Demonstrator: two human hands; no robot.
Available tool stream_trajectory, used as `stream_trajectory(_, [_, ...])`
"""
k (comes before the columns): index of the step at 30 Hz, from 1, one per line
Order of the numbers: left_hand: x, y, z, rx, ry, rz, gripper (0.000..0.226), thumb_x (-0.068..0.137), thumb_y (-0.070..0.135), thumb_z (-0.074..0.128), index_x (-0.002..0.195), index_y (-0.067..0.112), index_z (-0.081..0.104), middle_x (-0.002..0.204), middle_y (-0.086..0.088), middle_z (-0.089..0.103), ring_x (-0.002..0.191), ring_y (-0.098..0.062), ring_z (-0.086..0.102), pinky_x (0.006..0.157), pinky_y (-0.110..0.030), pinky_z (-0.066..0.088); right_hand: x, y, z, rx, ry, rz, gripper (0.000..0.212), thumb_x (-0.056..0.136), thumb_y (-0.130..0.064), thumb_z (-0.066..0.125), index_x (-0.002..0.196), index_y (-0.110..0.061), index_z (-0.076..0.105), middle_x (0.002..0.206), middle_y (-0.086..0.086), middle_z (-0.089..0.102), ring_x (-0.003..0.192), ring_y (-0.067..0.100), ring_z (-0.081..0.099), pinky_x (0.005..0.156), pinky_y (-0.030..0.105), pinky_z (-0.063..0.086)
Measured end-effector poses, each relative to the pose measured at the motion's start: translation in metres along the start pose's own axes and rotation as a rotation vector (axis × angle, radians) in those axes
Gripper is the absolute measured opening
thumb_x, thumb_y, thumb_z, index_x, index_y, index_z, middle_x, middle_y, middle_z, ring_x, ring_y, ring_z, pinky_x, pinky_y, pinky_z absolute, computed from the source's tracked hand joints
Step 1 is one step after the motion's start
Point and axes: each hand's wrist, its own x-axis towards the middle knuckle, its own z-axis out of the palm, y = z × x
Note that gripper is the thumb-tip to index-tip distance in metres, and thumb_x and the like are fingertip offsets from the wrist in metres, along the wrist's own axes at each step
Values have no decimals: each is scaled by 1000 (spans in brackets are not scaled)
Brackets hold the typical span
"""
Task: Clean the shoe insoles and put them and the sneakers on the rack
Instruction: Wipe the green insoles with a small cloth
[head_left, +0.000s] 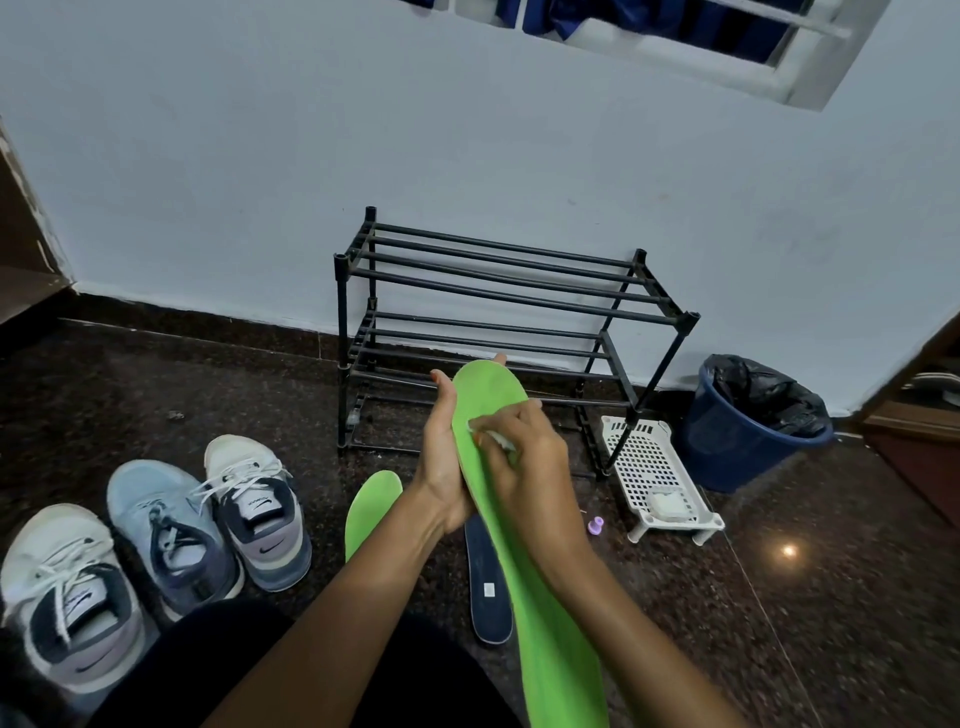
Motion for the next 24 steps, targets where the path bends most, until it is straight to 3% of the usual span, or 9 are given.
stream_trajectory(4, [0,-1,1,2,3,-10,71,88,70,13,129,29,55,116,-20,64,108,-36,60,95,-47,46,-3,1,-3,-15,-38,-20,15,80,5,61,89,-4,69,83,0,52,76,-1,48,70,1,34])
stream_trajectory(8, [-1,-1,3,44,-20,13,68,91,65,12,127,28,56,106,-8,70,94,-21,68,73,-33,56,10,9,-13,-131,37,17,14,84,2,59,91,-4,68,85,-3,50,81,13,52,67,5,36])
stream_trajectory(11, [-1,-2,1,57,-18,20,67,92,64,11,128,29,54,103,-6,71,89,-19,69,69,-31,57,10,11,-14,-164,71,31,14,85,2,57,93,-4,67,86,-5,49,84,15,52,66,9,36])
stream_trajectory(13, [-1,0,0,30,-10,27,69,91,65,10,129,28,54,101,-8,71,89,-20,69,72,-33,57,2,9,-9,-149,45,23,13,85,1,58,93,-3,68,86,-3,50,83,17,52,67,11,35])
stream_trajectory(16, [0,3,0,-12,-19,22,70,88,69,10,125,31,57,103,-15,68,94,-31,65,91,-47,48,-15,5,-2,-95,-23,-23,11,82,1,61,89,-2,69,84,0,52,78,14,53,69,5,35])
stream_trajectory(18, [0,3,0,-13,-22,21,70,88,70,11,125,32,57,103,-17,67,94,-34,64,94,-49,45,-19,5,-4,-80,-42,-24,12,80,3,62,88,-2,69,83,-1,51,77,14,53,70,4,35])
stream_trajectory(22, [-1,-1,2,31,-37,27,70,90,67,10,128,30,55,104,-14,69,93,-26,66,82,-40,55,-8,9,-11,-118,-18,25,13,82,3,60,90,-3,68,86,-2,51,82,15,53,71,14,39])
stream_trajectory(24, [-1,-1,2,49,-39,45,69,91,65,10,131,28,52,98,-7,72,86,-19,69,72,-33,56,0,11,-13,-134,30,63,14,83,3,58,91,-3,68,88,0,53,84,15,53,72,13,40])
